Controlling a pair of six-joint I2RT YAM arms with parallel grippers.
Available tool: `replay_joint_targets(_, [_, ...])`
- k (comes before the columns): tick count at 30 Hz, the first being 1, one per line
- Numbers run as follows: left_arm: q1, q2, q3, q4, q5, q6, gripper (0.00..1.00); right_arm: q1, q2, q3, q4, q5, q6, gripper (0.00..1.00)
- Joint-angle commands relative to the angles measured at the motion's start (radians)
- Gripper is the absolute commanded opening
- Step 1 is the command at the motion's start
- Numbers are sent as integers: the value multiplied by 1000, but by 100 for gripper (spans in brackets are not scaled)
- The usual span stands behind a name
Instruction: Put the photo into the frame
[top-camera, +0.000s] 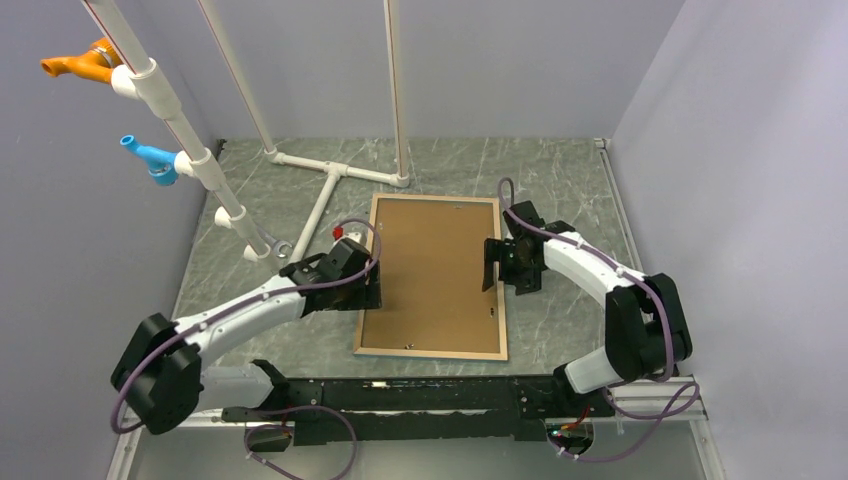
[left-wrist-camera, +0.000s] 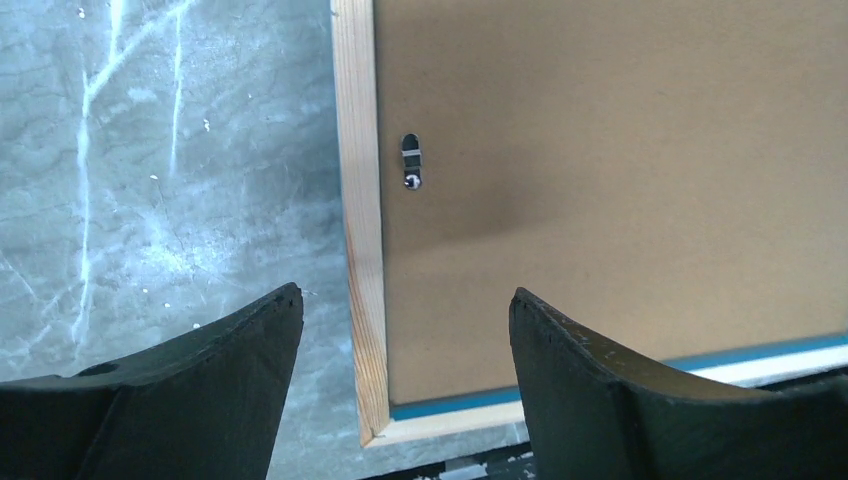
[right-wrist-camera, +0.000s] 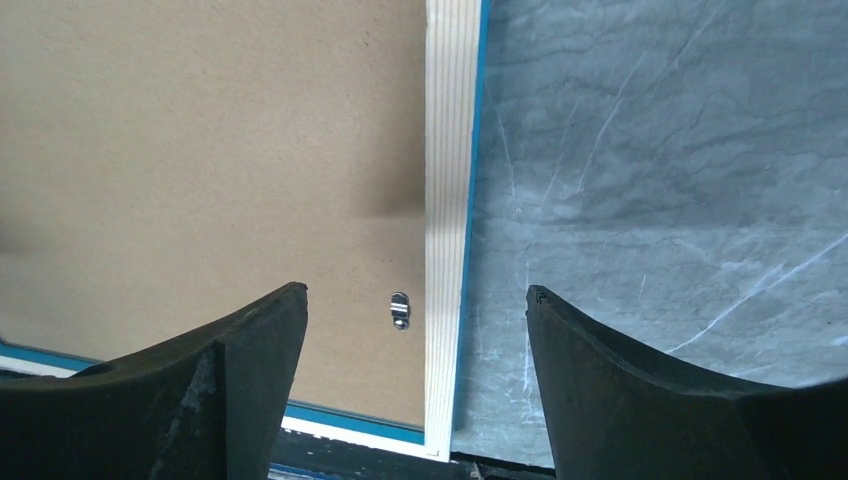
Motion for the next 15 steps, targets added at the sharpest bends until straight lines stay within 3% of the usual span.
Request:
replay_joint_targets(1, [9, 79, 24, 17, 0, 48, 79, -2, 35, -36, 43, -40, 9, 82])
replay_joint_targets(8, [9, 151, -36, 121, 102, 40, 79, 65, 97, -20, 65, -46, 19, 83])
replay_joint_targets(15, [-11, 23, -152, 186, 186, -39, 78, 181, 140, 19, 68, -31, 67, 83])
